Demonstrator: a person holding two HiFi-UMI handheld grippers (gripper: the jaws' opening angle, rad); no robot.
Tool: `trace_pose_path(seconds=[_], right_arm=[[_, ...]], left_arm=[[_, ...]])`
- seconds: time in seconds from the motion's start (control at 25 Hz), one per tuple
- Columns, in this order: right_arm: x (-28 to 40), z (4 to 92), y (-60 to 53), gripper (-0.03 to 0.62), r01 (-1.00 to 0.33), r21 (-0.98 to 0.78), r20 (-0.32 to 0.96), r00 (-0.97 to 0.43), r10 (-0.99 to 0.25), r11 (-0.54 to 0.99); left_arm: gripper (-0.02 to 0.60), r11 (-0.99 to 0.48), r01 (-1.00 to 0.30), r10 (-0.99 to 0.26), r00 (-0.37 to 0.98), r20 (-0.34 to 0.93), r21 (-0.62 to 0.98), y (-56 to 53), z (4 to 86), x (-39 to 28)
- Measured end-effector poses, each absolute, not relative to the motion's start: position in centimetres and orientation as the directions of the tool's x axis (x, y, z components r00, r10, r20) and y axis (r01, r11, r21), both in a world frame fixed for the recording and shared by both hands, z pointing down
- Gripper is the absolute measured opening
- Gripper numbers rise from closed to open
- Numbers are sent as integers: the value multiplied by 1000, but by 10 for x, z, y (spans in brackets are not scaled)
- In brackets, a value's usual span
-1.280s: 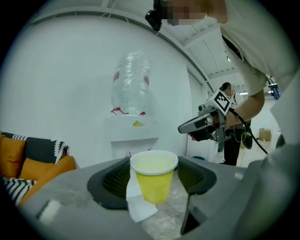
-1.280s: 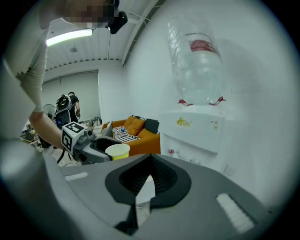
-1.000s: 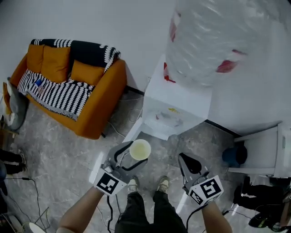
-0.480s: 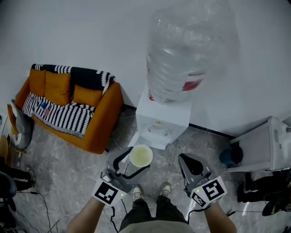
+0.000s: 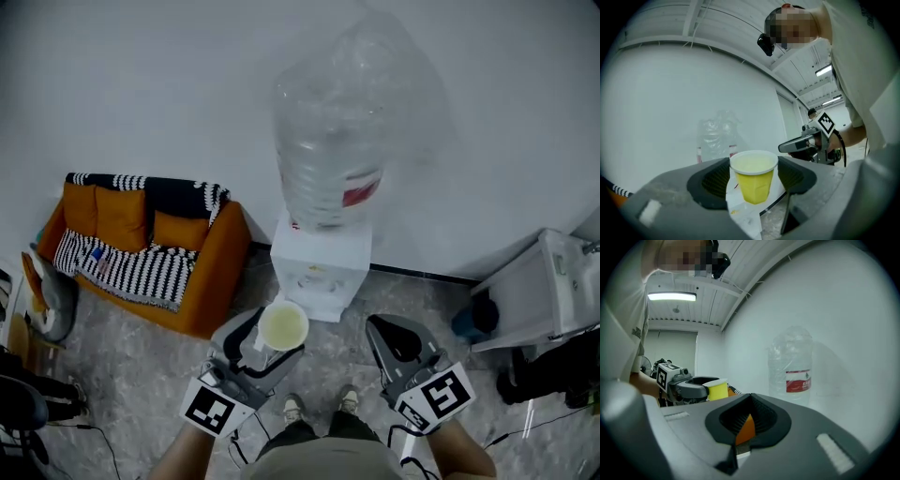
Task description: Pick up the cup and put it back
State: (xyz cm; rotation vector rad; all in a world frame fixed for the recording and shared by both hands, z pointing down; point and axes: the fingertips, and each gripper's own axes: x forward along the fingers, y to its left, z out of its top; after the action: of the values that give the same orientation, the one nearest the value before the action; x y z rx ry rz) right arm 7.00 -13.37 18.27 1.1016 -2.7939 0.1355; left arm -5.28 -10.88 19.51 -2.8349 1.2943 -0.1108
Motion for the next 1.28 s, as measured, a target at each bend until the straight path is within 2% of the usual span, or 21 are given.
trace_pose_path(seconds=[0.24, 0.64, 1.04, 1.28], right_arm=[[77, 170, -121, 3, -685, -27, 152, -723, -674, 728], [74, 169, -121, 3, -674, -72, 172, -735, -656, 736], [76, 162, -152, 3, -685, -16, 149, -722, -675, 729], [69, 154, -187, 3, -693, -20, 106, -718, -688, 720]], left_arm=[[333, -659, -728, -749, 659, 75, -189, -97, 179, -45], [333, -614, -785, -789, 612, 53, -82, -101, 175, -47], [333, -568, -820, -822, 563, 89, -67, -128, 189, -58], [333, -521, -849, -853, 518, 61, -88, -180, 192, -70]])
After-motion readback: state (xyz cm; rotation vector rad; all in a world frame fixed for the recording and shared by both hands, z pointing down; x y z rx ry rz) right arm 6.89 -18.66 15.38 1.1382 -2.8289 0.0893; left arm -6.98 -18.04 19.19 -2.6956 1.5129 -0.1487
